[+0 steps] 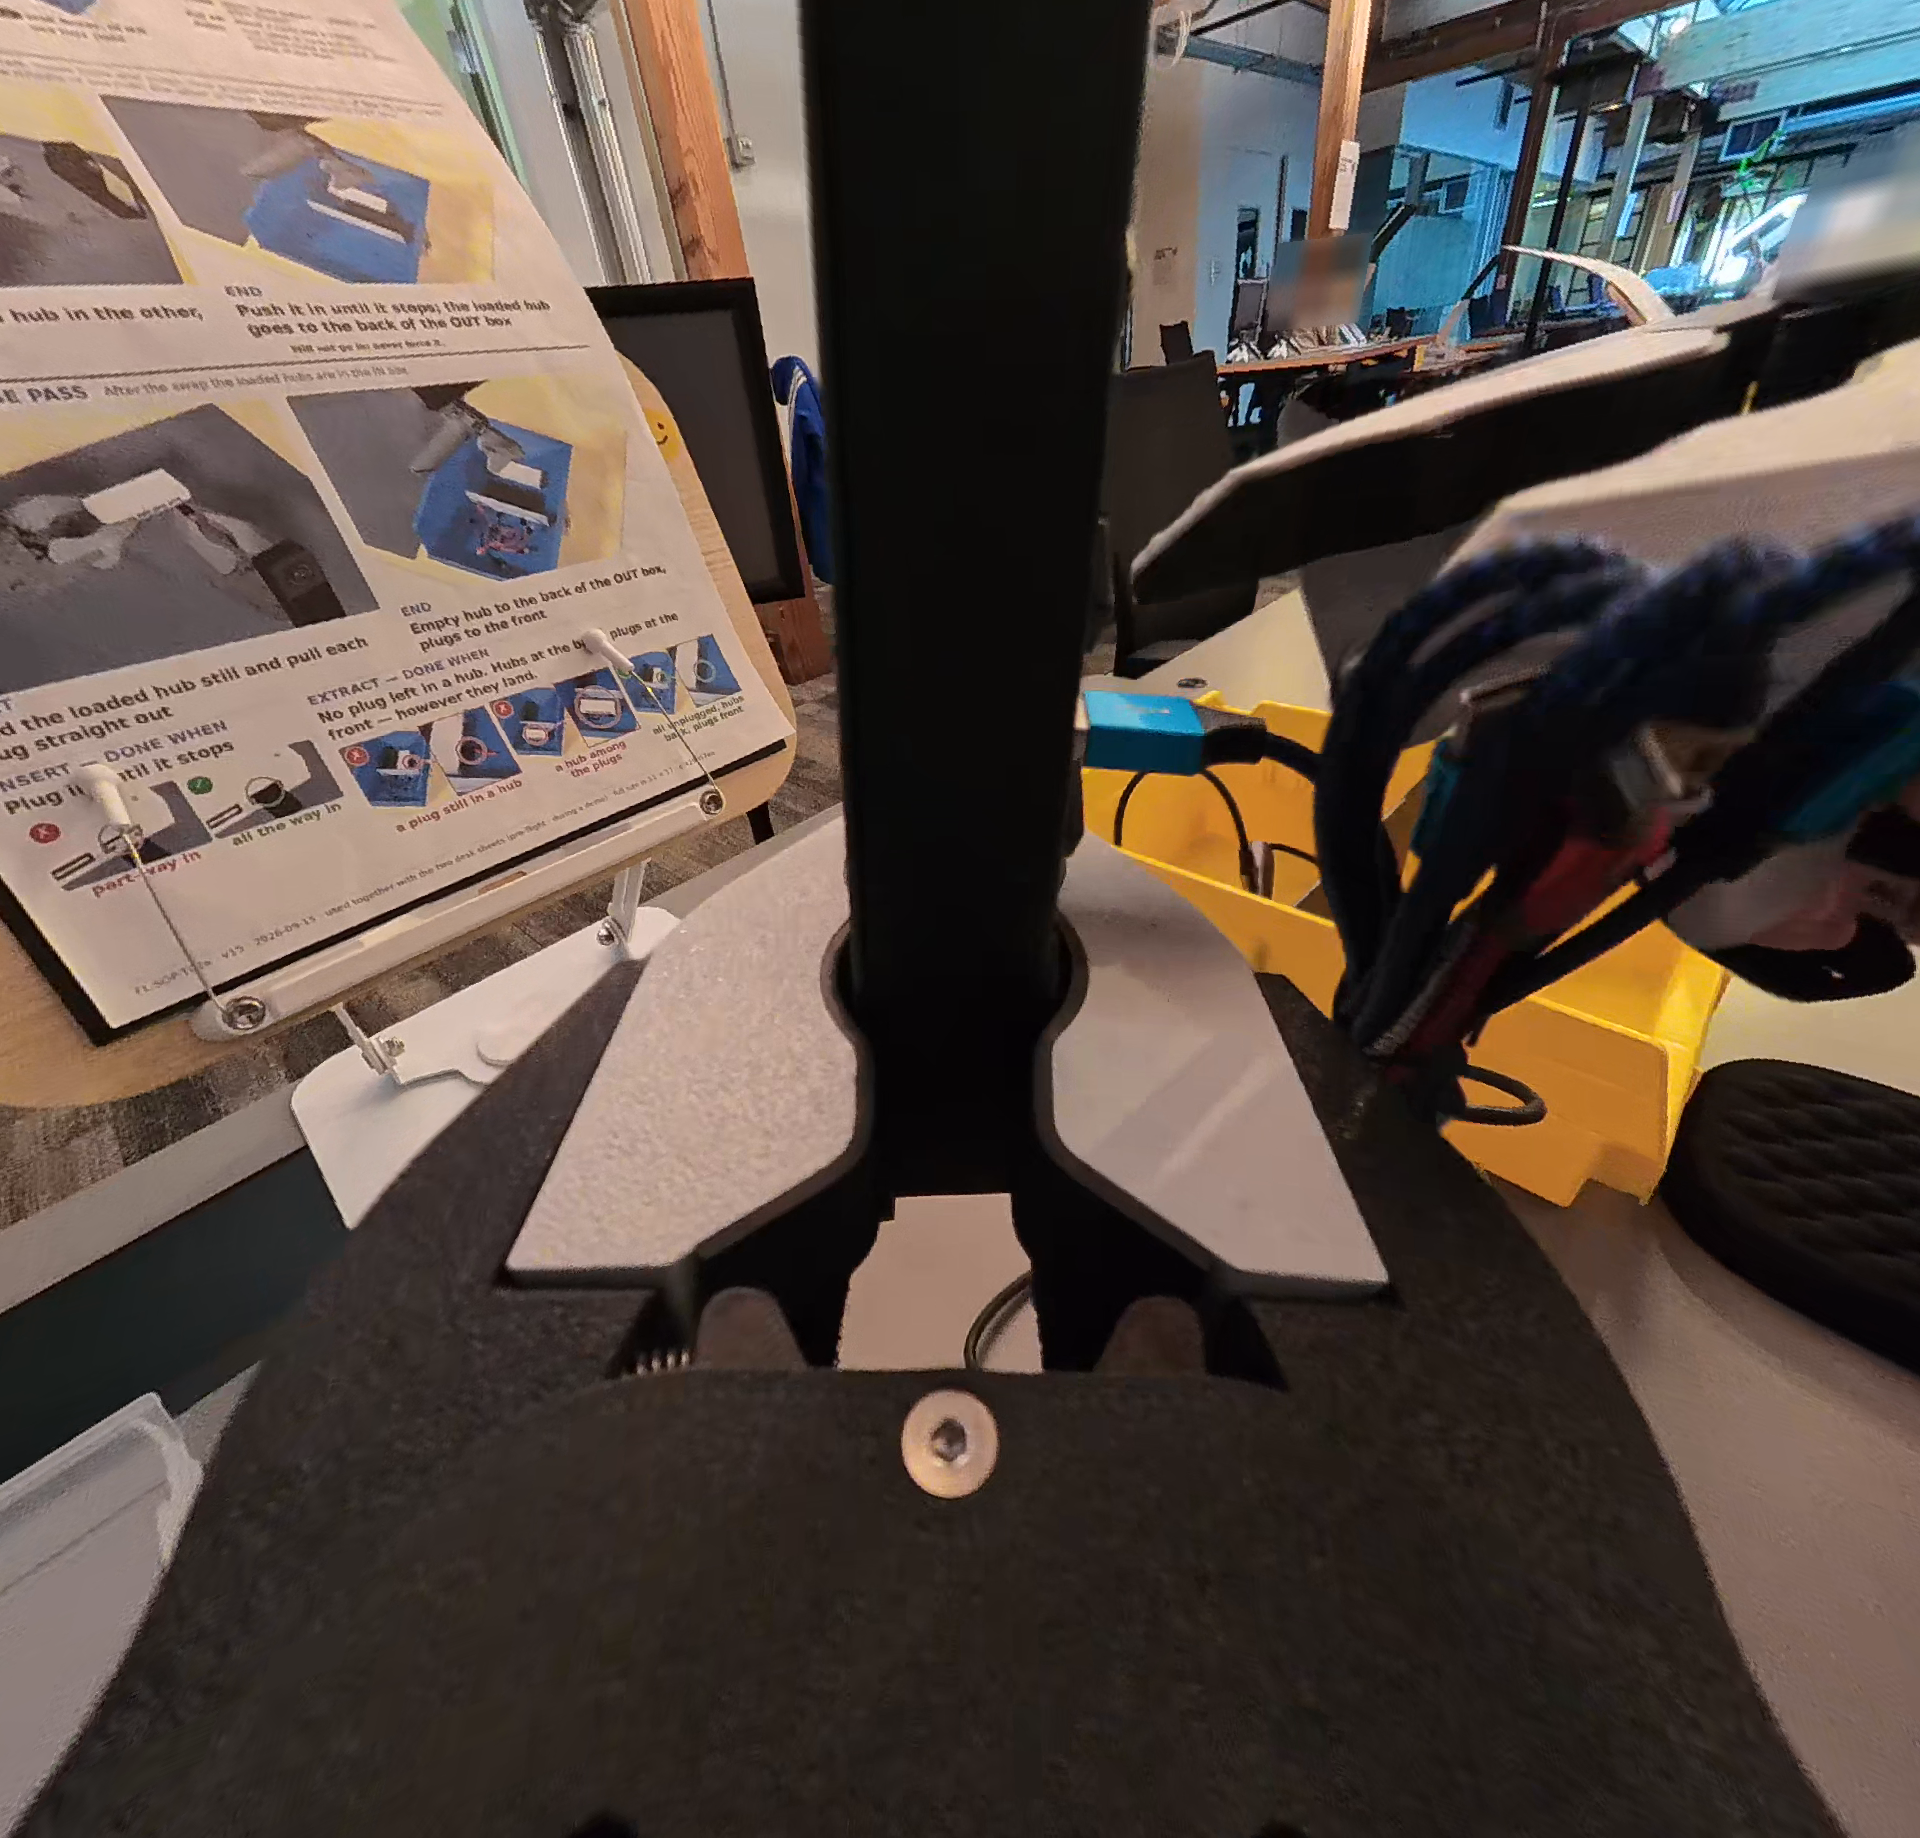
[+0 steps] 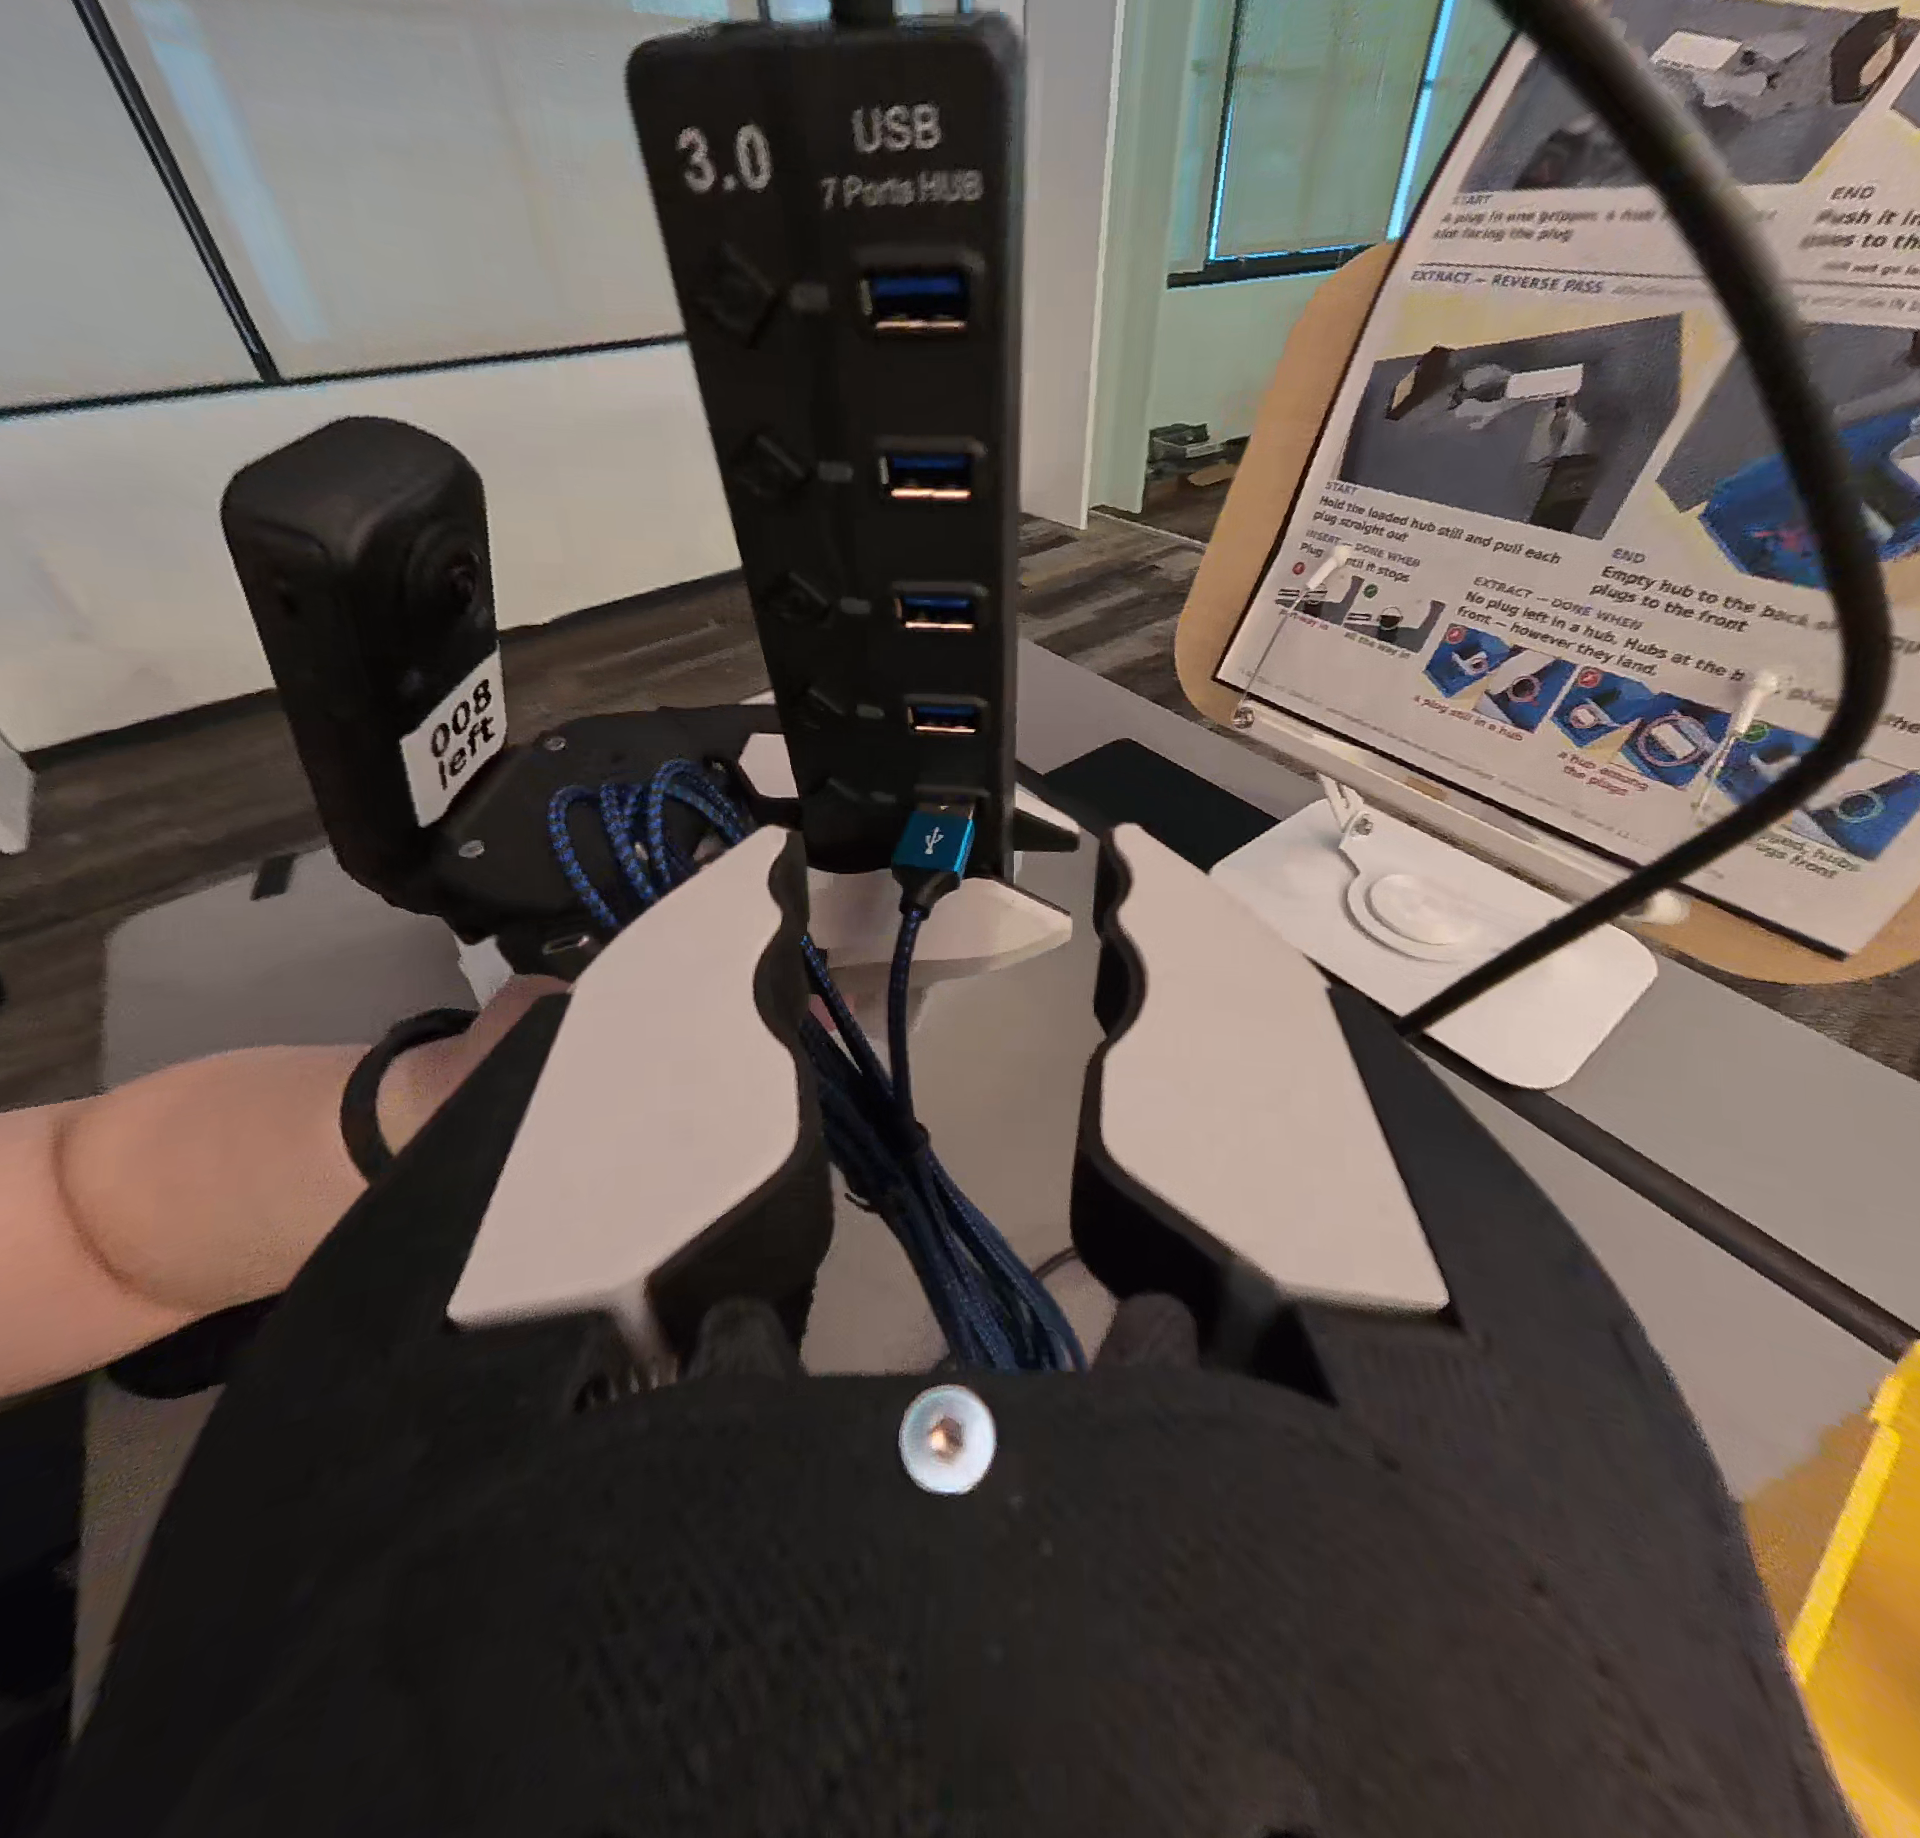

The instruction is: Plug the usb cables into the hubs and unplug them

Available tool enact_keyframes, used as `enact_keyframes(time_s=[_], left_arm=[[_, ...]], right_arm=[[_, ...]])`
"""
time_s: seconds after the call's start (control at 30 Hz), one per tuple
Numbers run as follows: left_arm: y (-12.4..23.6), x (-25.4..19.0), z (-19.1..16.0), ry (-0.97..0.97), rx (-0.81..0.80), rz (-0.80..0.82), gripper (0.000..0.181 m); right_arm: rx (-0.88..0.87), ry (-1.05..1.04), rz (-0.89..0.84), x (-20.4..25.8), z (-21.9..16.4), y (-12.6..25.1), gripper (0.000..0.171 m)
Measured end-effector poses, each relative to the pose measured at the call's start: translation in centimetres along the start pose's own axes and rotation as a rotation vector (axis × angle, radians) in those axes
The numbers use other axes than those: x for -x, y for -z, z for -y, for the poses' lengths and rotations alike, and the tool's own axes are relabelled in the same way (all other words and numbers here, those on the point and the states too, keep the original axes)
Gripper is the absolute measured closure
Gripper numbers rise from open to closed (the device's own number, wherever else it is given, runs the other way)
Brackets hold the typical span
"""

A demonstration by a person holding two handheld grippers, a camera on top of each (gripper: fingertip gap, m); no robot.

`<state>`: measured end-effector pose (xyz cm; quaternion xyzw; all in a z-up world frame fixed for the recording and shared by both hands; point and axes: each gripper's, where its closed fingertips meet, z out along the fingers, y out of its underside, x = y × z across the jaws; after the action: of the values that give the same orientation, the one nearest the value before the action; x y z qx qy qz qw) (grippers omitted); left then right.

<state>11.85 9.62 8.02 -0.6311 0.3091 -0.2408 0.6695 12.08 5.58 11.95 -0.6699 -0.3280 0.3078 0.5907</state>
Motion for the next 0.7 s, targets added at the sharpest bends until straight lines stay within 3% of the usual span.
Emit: enact_keyframes(time_s=[0.37, 0.7], left_arm=[[-0.1, 0.4, -0.4, 0.042, 0.007, 0.014, 0.156], [0.1, 0.5, -0.1, 0.034, -0.015, 0.032, 0.156]], right_arm=[[-0.048, 0.081, -0.155, 0.0, -0.6, -1.0, 0.14], [-0.041, -0.01, -0.109, -0.2, -1.2, -1.9, 0.146]])
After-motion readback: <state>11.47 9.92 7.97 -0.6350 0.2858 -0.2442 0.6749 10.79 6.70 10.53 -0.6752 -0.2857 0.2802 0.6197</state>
